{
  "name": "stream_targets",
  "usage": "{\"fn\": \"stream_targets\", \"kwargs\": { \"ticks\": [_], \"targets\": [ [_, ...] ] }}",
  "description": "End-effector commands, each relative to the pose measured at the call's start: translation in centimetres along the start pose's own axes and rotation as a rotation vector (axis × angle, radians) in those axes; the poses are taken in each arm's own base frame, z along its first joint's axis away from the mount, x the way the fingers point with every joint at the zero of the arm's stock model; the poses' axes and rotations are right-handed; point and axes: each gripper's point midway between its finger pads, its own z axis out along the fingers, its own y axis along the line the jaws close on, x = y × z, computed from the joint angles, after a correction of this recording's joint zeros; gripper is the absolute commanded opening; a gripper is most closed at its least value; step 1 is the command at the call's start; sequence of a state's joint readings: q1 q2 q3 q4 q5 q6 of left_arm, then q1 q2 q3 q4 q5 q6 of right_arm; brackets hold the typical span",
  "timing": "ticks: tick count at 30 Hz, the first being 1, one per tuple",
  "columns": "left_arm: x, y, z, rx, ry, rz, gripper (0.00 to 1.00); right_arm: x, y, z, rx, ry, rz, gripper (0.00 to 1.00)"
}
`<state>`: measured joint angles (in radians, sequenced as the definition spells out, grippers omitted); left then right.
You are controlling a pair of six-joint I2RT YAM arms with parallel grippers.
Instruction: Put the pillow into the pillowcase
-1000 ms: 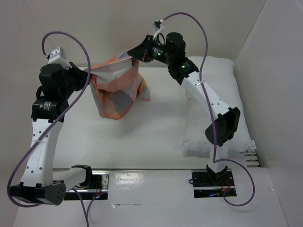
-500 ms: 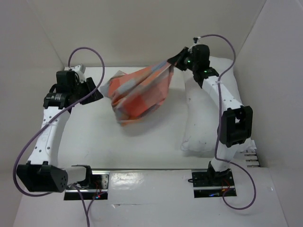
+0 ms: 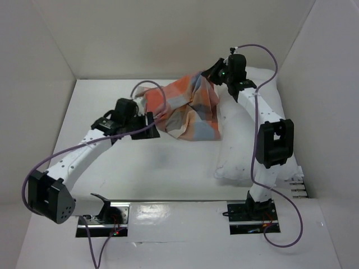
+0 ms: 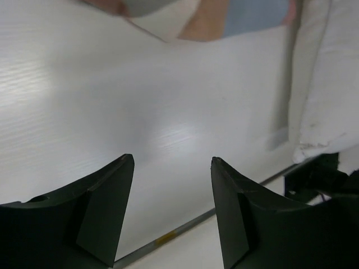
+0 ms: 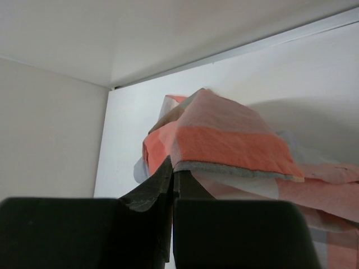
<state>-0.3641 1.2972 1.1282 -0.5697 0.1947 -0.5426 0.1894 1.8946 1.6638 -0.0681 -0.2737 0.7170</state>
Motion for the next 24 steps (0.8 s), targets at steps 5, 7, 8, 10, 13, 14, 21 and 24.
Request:
{"fn": "stream_targets", "kwargs": {
  "ticks": [5,7,8,10,13,14,21,24],
  "targets": [
    [0.9,-7.1,6.8,0.145,0.056,-0.062,0.75,-1.7,0.5,-0.6,-0.008,-0.040,-0.025,0.00],
    [0.6,-6.9,8.5,0.110,0.044,-0.113,0.75,-2.4,-0.2,-1.1,-0.001,-0.048,-0.019,0.00],
    [-0.1,-5.4,9.5,0.042,0.012,-0.139,0.75,-2.0,-0.1,-1.3,-0.007,-0.035,-0.018,0.00],
    [-2.3,-2.1,9.7,-0.032,-0.041,-0.208,0.77,-2.0,-0.8,-1.4,-0.012,-0.026,-0.013,0.00],
    [-5.1,3.7,9.8,-0.125,-0.108,-0.328,0.91,-2.5,-1.1,-2.0,-0.020,-0.020,-0.028,0.00],
    [-6.1,5.5,10.4,-0.122,-0.113,-0.358,0.93,-2.2,-1.1,-2.1,-0.020,-0.006,-0.034,0.00],
    [-11.2,8.0,14.7,-0.176,-0.129,-0.367,0.93,-1.9,-1.1,-2.4,-0.044,0.014,-0.032,0.00],
    [-11.4,10.4,16.3,-0.239,-0.124,-0.417,0.91,-1.8,-1.0,-2.5,-0.052,0.021,-0.032,0.00]
  ]
}}
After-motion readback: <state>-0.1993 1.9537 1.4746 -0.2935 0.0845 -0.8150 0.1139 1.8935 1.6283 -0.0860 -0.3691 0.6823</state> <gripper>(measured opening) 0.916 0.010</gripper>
